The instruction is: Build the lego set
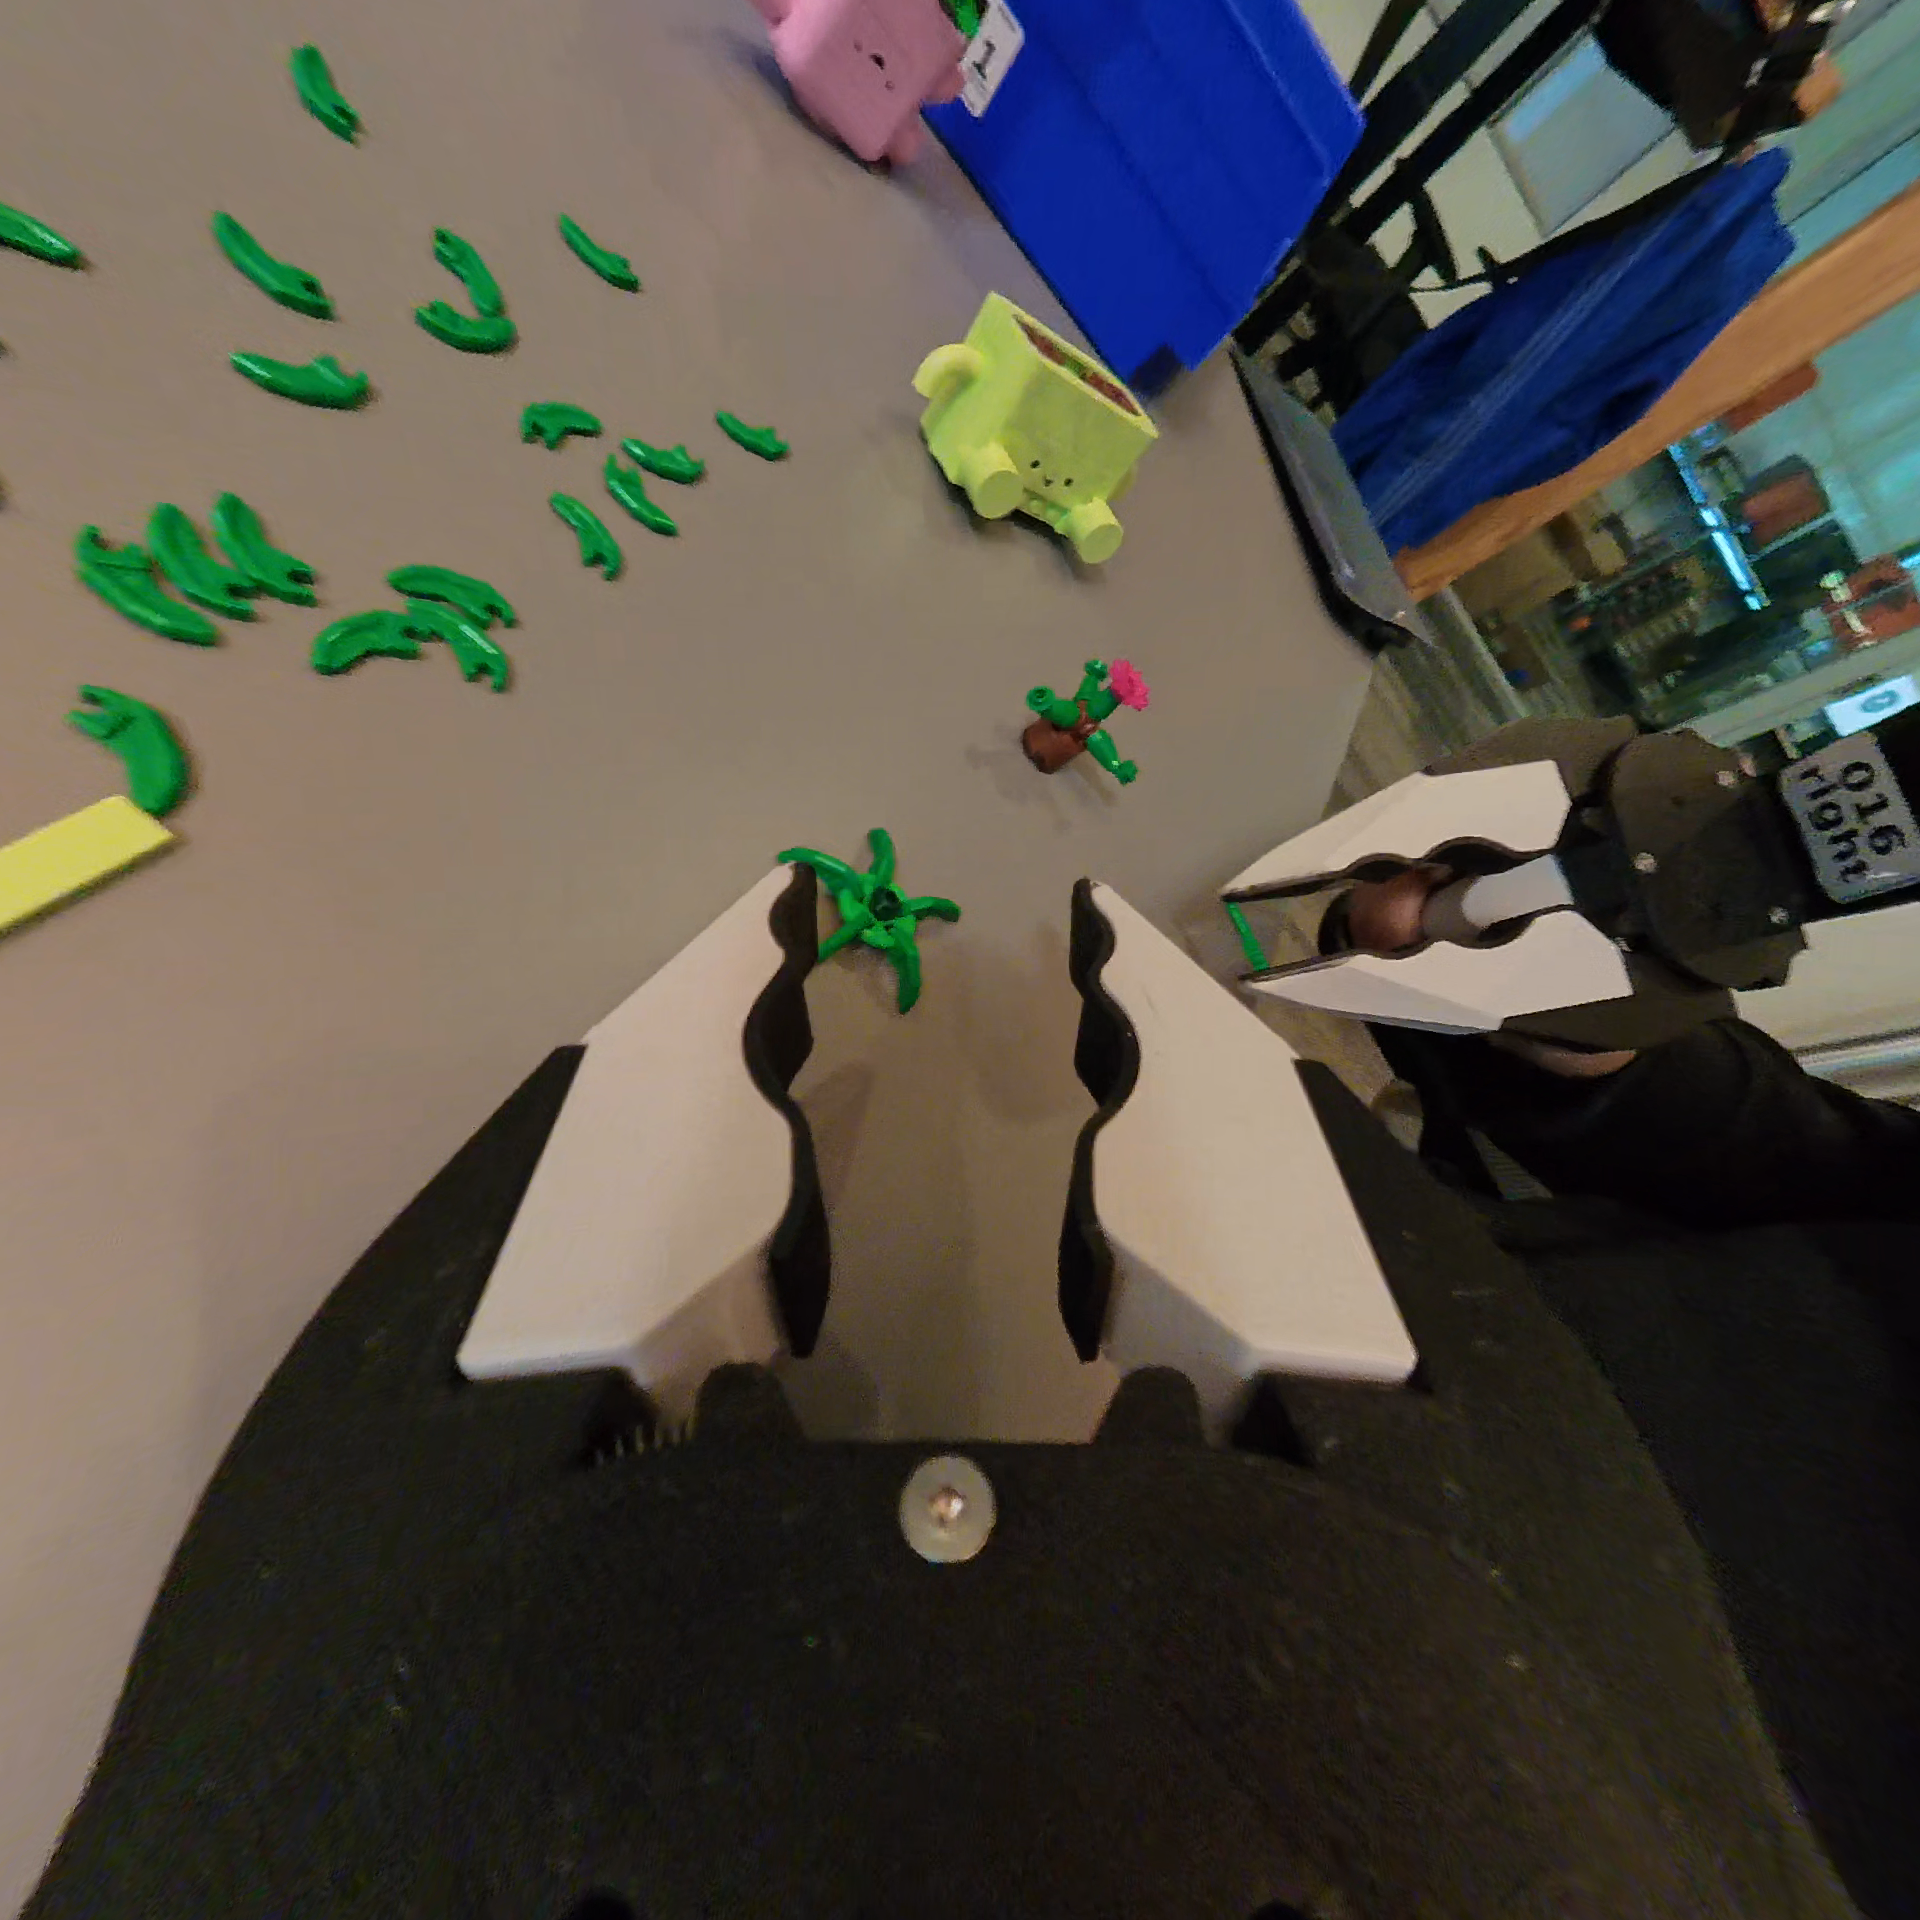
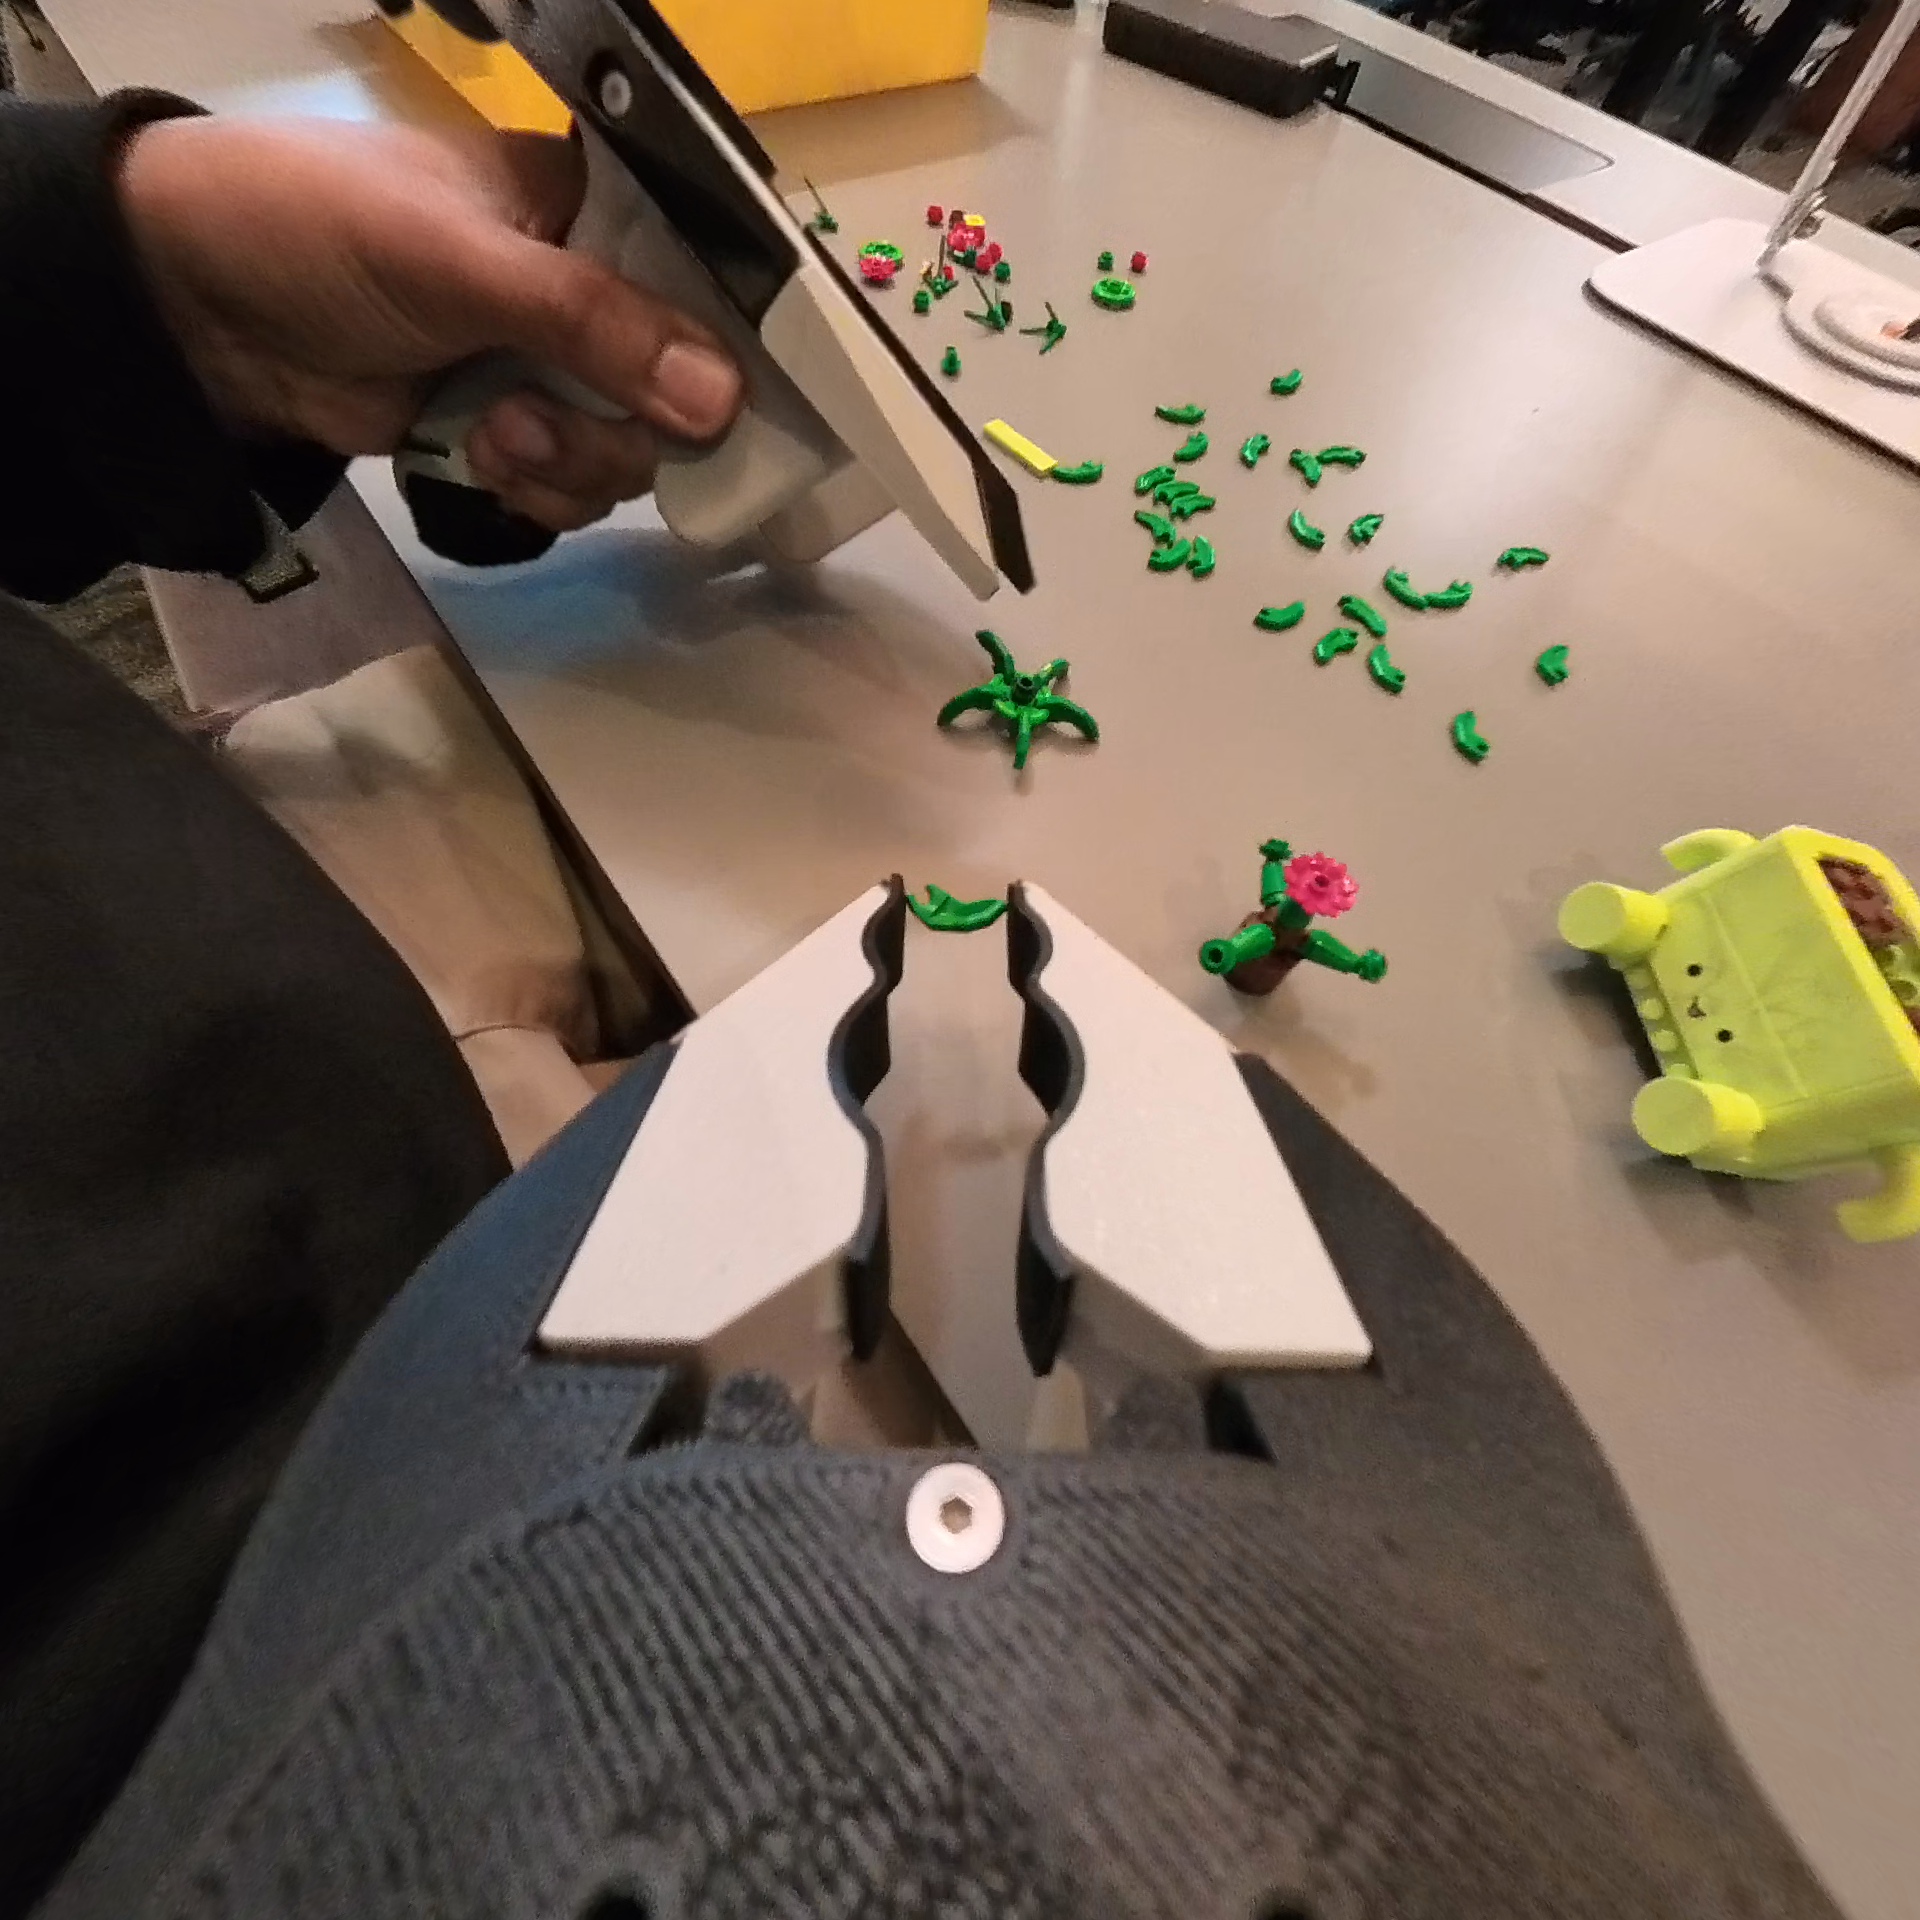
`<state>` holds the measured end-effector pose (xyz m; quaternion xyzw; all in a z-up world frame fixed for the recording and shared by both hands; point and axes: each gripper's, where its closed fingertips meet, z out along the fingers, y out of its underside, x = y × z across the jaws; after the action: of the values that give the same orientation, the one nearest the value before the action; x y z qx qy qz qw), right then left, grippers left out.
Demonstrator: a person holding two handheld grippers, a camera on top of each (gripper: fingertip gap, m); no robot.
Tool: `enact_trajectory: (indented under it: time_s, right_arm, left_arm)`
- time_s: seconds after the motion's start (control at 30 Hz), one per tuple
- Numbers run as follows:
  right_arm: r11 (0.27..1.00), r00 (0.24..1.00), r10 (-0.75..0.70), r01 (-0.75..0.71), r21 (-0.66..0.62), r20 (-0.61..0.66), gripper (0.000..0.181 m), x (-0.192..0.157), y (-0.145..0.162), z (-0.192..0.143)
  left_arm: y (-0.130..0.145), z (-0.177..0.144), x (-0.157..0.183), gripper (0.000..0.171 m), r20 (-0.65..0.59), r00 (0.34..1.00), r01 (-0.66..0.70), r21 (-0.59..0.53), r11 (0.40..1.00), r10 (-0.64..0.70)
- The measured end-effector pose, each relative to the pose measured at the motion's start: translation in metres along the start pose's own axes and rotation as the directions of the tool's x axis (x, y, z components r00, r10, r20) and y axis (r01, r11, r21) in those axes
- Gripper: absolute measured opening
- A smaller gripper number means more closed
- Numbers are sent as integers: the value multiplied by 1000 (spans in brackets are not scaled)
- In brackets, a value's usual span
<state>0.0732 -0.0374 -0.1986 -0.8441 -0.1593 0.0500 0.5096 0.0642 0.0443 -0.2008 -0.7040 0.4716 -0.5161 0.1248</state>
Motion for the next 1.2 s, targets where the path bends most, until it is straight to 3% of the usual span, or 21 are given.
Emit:
enact_trajectory:
  time_s: [0.1, 0.17, 0.27, 0.33, 0.53, 0.63, 0.73, 0.83, 0.93, 1.07, 1.2]
  right_arm:
    - [1000, 1000, -12, 13, 28, -26, 18, 3, -7, 0]
    - [998, 998, -26, 30, 53, -58, 18, 6, -13, -2]
    - [992, 994, -76, 83, 91, -83, 19, 5, -24, -4]
    - [984, 986, -142, 151, 98, -89, 19, 1, -28, -4]
    - [943, 937, -320, 329, 48, -137, 18, -6, -33, -3]
    - [925, 916, -369, 378, 28, -158, 18, -7, -35, -3]
    - [922, 910, -376, 386, 27, -174, 18, -7, -36, -3]
    - [945, 940, -315, 323, 48, -127, 25, -10, -32, -4]
    - [987, 989, -146, 145, 66, 20, 30, -15, -27, -9]
    - [982, 977, 76, -107, 153, 197, 28, -12, -37, -24]
    - [964, 933, 138, -204, 171, 334, 20, -16, -40, -30]
  left_arm:
    - [-12, -9, 7, 44, -26, 1000, -8, 72, 997, 10]
    - [-15, -11, 33, 35, -167, 986, 18, 87, 996, -4]
    - [-5, -3, 72, 38, -397, 910, 133, 14, 991, -117]
    - [3, 4, 82, 38, -455, 878, 158, -27, 987, -153]
    - [21, 14, 91, 33, -480, 855, 160, -114, 980, -196]
    - [22, 15, 93, 3, -491, 846, 170, -117, 978, -206]
    - [22, 15, 92, 0, -486, 852, 158, -111, 981, -192]
    - [23, 16, 87, 0, -437, 895, 61, -81, 995, -91]
    - [22, 15, 85, 0, -399, 916, -70, -35, 997, 50]
    - [24, 8, 92, 0, -431, 889, -180, -18, 984, 154]
    - [36, 3, 107, 1, -472, 834, -333, -19, 943, 285]
